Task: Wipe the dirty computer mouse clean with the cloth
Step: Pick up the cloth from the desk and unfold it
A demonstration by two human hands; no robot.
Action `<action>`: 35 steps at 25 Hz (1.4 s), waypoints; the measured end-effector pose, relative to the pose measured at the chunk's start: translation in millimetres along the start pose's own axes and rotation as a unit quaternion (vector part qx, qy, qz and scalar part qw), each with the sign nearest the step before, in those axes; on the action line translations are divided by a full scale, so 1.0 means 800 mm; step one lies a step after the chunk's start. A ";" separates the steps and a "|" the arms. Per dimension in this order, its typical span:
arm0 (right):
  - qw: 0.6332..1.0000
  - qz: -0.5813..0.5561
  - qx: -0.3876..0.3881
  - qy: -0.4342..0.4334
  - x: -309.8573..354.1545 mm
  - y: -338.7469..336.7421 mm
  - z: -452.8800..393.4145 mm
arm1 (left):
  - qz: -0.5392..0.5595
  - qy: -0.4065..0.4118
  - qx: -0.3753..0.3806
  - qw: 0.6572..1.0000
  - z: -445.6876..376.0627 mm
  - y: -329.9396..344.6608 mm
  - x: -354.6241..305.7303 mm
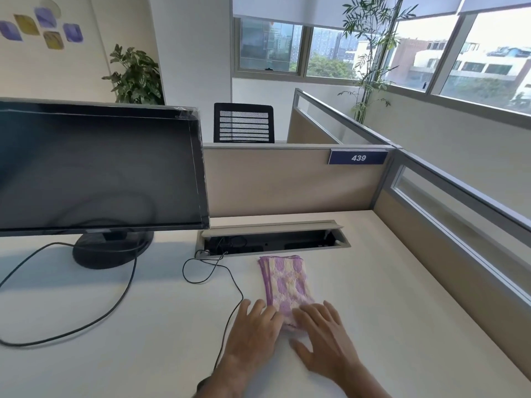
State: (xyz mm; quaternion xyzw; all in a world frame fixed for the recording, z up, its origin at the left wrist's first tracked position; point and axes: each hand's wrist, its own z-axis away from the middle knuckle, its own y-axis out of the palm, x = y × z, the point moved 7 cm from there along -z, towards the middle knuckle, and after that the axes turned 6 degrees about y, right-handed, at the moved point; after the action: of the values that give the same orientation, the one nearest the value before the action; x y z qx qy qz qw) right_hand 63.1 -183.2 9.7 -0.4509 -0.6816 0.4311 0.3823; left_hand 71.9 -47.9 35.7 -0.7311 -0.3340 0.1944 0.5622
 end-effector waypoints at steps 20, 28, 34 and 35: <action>0.591 -0.770 0.004 0.241 0.008 -0.155 -0.002 | 0.843 -0.418 -0.068 0.332 0.078 -0.021 -0.039; 0.664 -0.610 -0.085 0.424 -0.042 -0.116 0.061 | 0.762 -0.366 -0.305 0.438 0.071 -0.084 0.024; 0.868 -0.368 -0.285 0.173 0.037 -0.168 0.063 | 0.691 -0.301 -0.278 0.596 0.061 -0.122 0.018; 0.880 -0.362 -0.291 0.100 0.059 -0.180 0.058 | 0.679 -0.294 -0.262 0.620 0.059 -0.126 0.012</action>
State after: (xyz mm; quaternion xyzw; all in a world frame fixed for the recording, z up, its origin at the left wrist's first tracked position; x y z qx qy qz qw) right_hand -34.1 -181.7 134.5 -0.3045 -0.8502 -0.0026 0.4295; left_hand 20.3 6.4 118.8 -0.7703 0.0729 0.6293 -0.0728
